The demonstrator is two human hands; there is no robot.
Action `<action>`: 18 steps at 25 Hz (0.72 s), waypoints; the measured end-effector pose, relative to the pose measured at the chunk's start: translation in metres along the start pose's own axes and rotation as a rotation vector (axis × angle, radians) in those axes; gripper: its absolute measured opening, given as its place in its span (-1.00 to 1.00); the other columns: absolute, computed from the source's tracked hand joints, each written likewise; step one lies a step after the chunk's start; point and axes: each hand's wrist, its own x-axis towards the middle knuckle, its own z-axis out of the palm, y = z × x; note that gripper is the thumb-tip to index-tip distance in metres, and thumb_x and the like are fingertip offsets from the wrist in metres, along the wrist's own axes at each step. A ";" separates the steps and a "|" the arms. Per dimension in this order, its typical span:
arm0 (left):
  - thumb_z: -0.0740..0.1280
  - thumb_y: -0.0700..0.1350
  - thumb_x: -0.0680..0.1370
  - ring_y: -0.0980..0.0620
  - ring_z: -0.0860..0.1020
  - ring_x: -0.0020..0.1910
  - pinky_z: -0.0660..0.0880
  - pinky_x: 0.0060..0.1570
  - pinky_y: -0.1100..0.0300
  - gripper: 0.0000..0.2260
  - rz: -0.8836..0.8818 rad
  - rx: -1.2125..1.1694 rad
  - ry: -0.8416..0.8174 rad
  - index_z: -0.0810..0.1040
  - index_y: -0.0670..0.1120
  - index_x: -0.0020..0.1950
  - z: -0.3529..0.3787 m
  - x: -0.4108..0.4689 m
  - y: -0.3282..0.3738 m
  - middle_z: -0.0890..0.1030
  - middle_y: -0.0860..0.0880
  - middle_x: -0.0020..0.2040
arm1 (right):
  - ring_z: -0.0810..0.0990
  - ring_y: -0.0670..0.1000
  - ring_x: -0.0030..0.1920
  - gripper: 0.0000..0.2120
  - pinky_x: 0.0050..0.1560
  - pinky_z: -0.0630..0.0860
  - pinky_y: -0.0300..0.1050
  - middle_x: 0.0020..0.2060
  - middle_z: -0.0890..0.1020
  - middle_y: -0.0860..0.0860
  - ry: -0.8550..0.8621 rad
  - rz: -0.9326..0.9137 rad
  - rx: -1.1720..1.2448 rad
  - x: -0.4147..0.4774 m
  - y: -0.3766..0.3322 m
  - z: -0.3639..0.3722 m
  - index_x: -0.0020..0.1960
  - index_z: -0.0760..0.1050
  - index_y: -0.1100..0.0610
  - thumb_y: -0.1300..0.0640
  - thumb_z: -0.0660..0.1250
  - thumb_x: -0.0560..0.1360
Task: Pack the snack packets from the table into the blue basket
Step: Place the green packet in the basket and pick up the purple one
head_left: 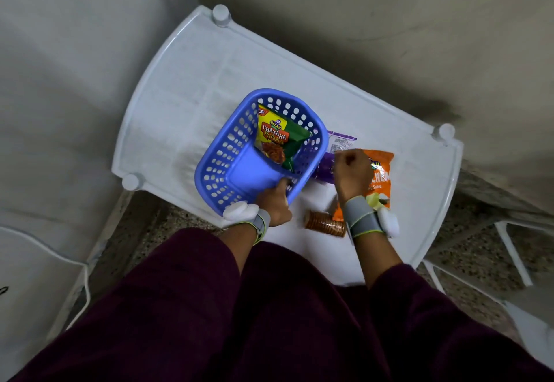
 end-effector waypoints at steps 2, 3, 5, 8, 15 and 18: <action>0.31 -0.27 0.41 -0.27 0.52 0.21 0.48 0.17 0.00 -0.38 -0.010 0.001 -0.004 0.21 -0.08 0.44 -0.001 0.000 0.000 0.55 -0.22 0.25 | 0.54 0.24 0.16 -0.58 0.12 0.43 -0.03 0.14 0.59 0.31 -0.042 0.141 -0.072 0.022 0.020 0.003 0.18 0.43 0.38 0.11 0.31 0.45; 0.31 -0.27 0.41 -0.26 0.52 0.21 0.48 0.16 0.00 -0.37 -0.008 0.005 -0.002 0.20 -0.08 0.45 -0.001 0.000 0.000 0.55 -0.21 0.26 | 0.54 0.23 0.18 -0.49 0.12 0.46 0.00 0.17 0.57 0.29 -0.109 0.195 -0.114 0.029 0.027 0.008 0.22 0.40 0.38 0.04 0.36 0.42; 0.31 -0.27 0.42 -0.27 0.52 0.19 0.49 0.14 -0.01 -0.39 0.000 0.015 0.002 0.21 -0.08 0.44 -0.001 0.000 0.001 0.55 -0.21 0.25 | 0.59 0.12 0.07 -0.57 -0.10 0.50 -0.05 0.04 0.61 0.21 -0.202 0.183 -0.167 0.037 0.036 0.018 0.07 0.50 0.28 -0.01 0.42 0.38; 0.32 -0.27 0.41 -0.26 0.53 0.19 0.48 0.14 0.00 -0.40 0.000 0.013 0.011 0.22 -0.08 0.42 -0.001 -0.001 0.001 0.56 -0.20 0.25 | 0.63 0.15 -0.02 -0.69 -0.03 0.56 0.07 -0.03 0.66 0.18 -0.214 0.145 -0.112 0.045 0.048 0.033 0.02 0.56 0.24 0.07 0.43 0.37; 0.30 -0.28 0.42 -0.25 0.53 0.19 0.48 0.12 0.03 -0.40 -0.006 -0.013 0.022 0.22 -0.07 0.43 -0.001 -0.002 0.001 0.59 -0.21 0.19 | 0.59 0.22 -0.11 -0.76 0.00 0.46 -0.04 -0.12 0.65 0.28 0.109 0.017 0.067 0.018 0.032 -0.006 -0.05 0.56 0.31 0.15 0.35 0.39; 0.30 -0.28 0.42 -0.25 0.53 0.20 0.48 0.15 0.02 -0.42 -0.007 -0.012 0.029 0.24 -0.07 0.42 -0.002 -0.004 0.002 0.59 -0.19 0.20 | 0.44 -0.01 -0.31 -0.94 -0.26 0.28 -0.24 -0.37 0.49 0.08 0.269 -0.163 0.237 -0.013 -0.004 -0.039 -0.21 0.49 0.21 0.23 0.32 0.42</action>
